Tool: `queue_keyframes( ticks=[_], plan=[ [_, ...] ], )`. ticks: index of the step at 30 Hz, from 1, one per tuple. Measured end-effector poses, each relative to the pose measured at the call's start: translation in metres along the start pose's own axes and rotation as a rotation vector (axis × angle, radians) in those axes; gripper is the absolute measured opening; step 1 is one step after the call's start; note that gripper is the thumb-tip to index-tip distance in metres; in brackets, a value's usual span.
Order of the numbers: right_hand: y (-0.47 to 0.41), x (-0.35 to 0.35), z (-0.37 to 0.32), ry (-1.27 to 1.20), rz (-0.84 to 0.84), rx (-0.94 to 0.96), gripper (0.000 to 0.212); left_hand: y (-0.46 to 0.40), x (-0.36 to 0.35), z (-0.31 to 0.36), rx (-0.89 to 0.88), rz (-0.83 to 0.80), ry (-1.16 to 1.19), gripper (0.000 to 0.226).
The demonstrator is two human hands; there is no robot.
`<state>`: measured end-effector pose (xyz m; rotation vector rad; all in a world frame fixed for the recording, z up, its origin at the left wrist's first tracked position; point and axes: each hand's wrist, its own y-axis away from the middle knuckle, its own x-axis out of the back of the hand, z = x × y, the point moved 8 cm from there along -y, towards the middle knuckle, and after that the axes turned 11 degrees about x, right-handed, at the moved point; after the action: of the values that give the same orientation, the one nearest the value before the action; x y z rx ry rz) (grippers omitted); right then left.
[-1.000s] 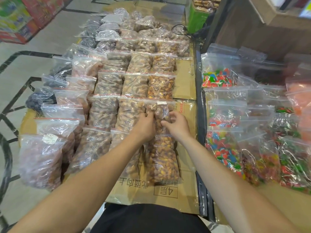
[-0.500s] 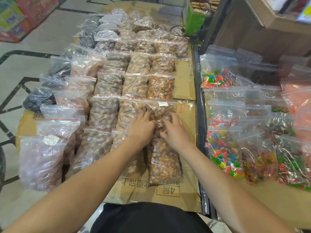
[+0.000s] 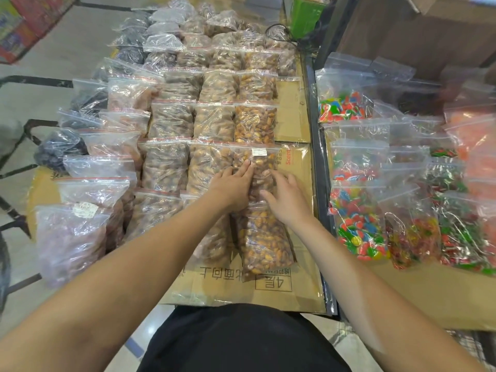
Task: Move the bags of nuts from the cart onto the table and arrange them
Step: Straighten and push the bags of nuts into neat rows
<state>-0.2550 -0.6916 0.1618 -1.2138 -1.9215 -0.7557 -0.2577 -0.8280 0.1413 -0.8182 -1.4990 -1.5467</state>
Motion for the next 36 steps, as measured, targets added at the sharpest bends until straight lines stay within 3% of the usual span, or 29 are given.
queue_keyframes(
  ticks=[4,6,9,11,16,18,20,23,26,31,34,36],
  plan=[
    [0.042,-0.009,0.021,-0.128,-0.263,-0.231,0.073,0.036,0.012,0.000,-0.076,0.220,0.320,0.061],
    [0.058,-0.023,0.031,-0.179,-0.353,-0.268,0.066,0.065,0.003,0.000,-0.034,0.263,0.523,0.044],
    [0.066,-0.033,0.037,-0.290,-0.277,-0.266,0.047,0.089,-0.042,0.002,0.133,0.071,0.626,0.034],
    [0.069,-0.038,0.040,-0.343,-0.247,-0.273,0.035,0.097,-0.068,0.007,0.182,-0.034,0.660,0.045],
    [0.080,-0.050,0.043,-0.473,-0.228,-0.335,0.031,0.103,-0.073,0.009,0.366,0.048,0.848,0.049],
    [0.086,-0.048,0.042,-0.612,-0.184,-0.357,0.025,0.102,-0.074,0.002,0.451,0.062,1.009,0.057],
    [0.092,-0.047,0.045,-0.757,-0.141,-0.384,0.032,0.105,-0.076,-0.005,0.508,0.057,1.238,0.064],
    [0.096,-0.047,0.045,-0.903,-0.138,-0.410,0.046,0.105,-0.072,-0.009,0.505,0.014,1.391,0.048],
    [0.095,-0.053,0.041,-1.026,-0.158,-0.451,0.045,0.102,-0.067,-0.012,0.455,0.027,1.419,0.027],
    [0.094,-0.054,0.037,-0.924,-0.076,-0.475,0.039,0.098,-0.066,-0.018,0.394,-0.047,1.492,0.031],
    [0.093,-0.053,0.030,-1.074,-0.072,-0.487,0.037,0.100,-0.061,-0.024,0.429,-0.111,1.563,0.027],
    [0.091,-0.053,0.028,-1.030,-0.068,-0.491,0.037,0.100,-0.058,-0.026,0.409,-0.167,1.561,0.028]
  ],
)
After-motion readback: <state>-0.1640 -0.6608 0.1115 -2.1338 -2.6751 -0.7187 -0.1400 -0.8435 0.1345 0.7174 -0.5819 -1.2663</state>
